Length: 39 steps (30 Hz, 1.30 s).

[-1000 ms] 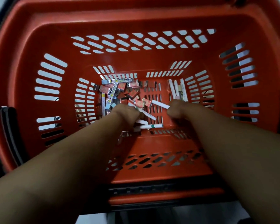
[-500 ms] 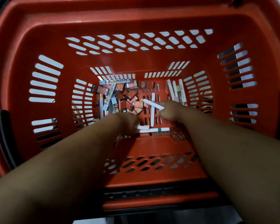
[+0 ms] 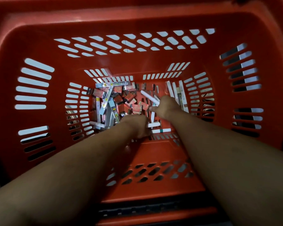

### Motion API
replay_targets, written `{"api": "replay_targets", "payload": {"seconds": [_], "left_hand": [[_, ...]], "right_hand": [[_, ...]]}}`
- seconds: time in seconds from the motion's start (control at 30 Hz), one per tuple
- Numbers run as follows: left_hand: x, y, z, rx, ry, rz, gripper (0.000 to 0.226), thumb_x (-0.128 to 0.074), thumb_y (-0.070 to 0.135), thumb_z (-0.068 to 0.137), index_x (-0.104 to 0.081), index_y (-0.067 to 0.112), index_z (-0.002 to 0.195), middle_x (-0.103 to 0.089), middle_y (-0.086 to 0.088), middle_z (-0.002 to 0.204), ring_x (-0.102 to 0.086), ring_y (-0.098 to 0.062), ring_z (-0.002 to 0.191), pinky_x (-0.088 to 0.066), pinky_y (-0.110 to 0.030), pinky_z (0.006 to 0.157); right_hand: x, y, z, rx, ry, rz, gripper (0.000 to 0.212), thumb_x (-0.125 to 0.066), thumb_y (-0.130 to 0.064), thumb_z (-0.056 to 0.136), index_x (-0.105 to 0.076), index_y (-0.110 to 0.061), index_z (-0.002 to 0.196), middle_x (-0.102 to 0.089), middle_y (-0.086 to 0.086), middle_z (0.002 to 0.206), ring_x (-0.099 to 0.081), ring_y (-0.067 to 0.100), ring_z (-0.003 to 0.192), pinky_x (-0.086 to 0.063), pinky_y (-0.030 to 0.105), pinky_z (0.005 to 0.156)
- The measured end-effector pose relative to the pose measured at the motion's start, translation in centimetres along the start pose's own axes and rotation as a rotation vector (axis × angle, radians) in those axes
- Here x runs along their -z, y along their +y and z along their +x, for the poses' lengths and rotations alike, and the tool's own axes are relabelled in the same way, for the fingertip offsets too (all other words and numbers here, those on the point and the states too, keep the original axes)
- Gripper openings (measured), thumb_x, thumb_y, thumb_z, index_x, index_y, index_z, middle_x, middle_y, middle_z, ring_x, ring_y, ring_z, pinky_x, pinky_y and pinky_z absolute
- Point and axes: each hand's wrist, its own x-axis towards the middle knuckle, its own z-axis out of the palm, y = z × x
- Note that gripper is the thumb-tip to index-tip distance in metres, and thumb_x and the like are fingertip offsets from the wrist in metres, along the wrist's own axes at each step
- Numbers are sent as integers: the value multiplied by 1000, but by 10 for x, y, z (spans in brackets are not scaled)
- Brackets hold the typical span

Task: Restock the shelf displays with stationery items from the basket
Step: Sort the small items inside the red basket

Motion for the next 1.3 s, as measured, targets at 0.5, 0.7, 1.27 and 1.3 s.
{"api": "replay_targets", "payload": {"seconds": [0.5, 0.7, 1.27, 1.3], "left_hand": [[15, 15, 14, -71, -206, -144, 29, -67, 37, 94, -69, 15, 112, -73, -5, 100, -65, -24, 88, -54, -32, 86], [32, 17, 12, -13, -281, -250, 37, -67, 37, 88, -71, 14, 59, -68, 6, 56, -64, -18, 65, -56, -37, 82], [24, 52, 21, 240, 333, -1047, 15, -67, 13, 93, -61, 8, 106, -68, -10, 109, -64, -25, 90, -50, -30, 68], [22, 53, 21, 272, 353, -929, 19, -66, 17, 94, -60, 4, 107, -66, -12, 111, -62, -26, 90, -45, -27, 65]], "right_hand": [[51, 21, -10, -96, -64, -244, 37, -67, -20, 95, -55, -7, 128, -62, 12, 116, -58, 26, 89, -47, 33, 72], [64, 29, -13, -148, -53, -18, 37, -59, -20, 100, -52, -4, 133, -62, 15, 114, -64, 31, 93, -52, 37, 75], [62, 23, -10, -222, 78, -136, 36, -56, -20, 98, -57, -5, 131, -61, 17, 130, -63, 35, 112, -54, 36, 85], [62, 20, -11, -229, 63, -188, 37, -57, -21, 96, -57, -7, 131, -61, 16, 130, -64, 35, 112, -55, 38, 89]]}}
